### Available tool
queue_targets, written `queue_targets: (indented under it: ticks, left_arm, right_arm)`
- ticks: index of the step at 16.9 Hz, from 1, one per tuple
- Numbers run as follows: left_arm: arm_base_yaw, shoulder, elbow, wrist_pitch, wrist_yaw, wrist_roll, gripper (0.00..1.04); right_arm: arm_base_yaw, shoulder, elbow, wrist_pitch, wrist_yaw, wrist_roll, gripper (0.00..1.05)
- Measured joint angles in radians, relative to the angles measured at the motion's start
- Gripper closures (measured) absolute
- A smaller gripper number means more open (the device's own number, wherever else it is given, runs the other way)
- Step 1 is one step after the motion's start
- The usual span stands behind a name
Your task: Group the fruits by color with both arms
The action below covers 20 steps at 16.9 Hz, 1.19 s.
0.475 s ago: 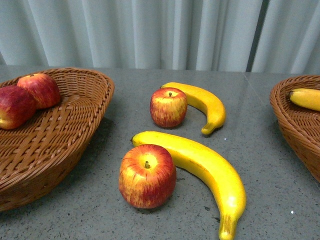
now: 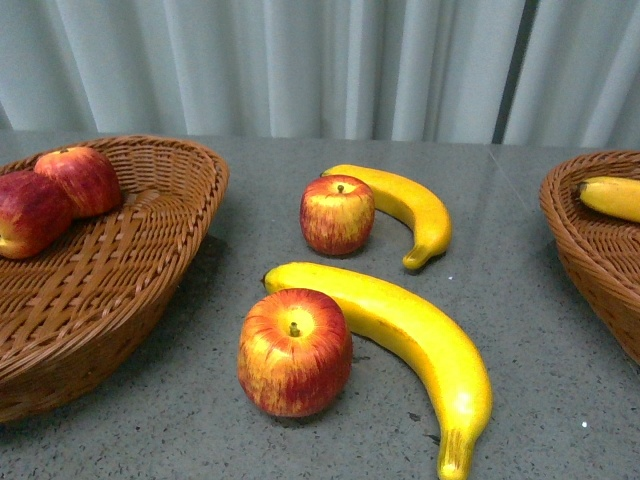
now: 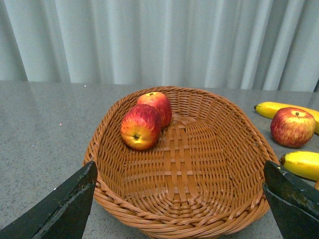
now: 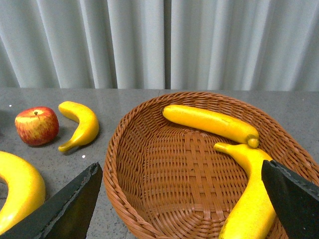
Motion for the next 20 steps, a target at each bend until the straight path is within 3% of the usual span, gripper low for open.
queue_targets:
  ticks: [7, 8, 9, 10, 11, 14, 20]
  left_arm:
    - [0.000, 0.000, 0.000, 0.000, 0.000, 0.000, 0.07]
    - [-0.084, 0.080, 0.052, -0.142, -0.196, -0.065, 0.07]
    - [-0.193, 0.285, 0.129, -0.114, -0.416, -0.137, 0.07]
    - [-0.210, 0.417, 0.188, -0.001, -0.517, -0.151, 0.07]
    - [-0.208, 0.557, 0.251, 0.142, -0.532, -0.140, 0.07]
    - [-0.268, 1.005, 0.465, 0.411, -0.282, 0.000, 0.07]
    - [-0.318, 1.204, 0.581, 0.386, -0.170, 0.044, 0.07]
  right_arm:
    - [0.000, 0.000, 0.000, 0.000, 0.000, 0.000, 0.07]
    - [0.000, 0.000, 0.000, 0.000, 0.002, 0.000, 0.07]
    - [0.000, 0.000, 0.000, 0.000, 0.003, 0.000, 0.07]
    - [0.000, 0.000, 0.000, 0.001, 0.001, 0.000, 0.07]
    - [0.000, 0.000, 0.000, 0.000, 0.003, 0.000, 0.07]
    - [0.000, 0.000, 0.000, 0.000, 0.003, 0.000, 0.07]
    - [0.000, 0.000, 0.000, 0.000, 0.003, 0.000, 0.07]
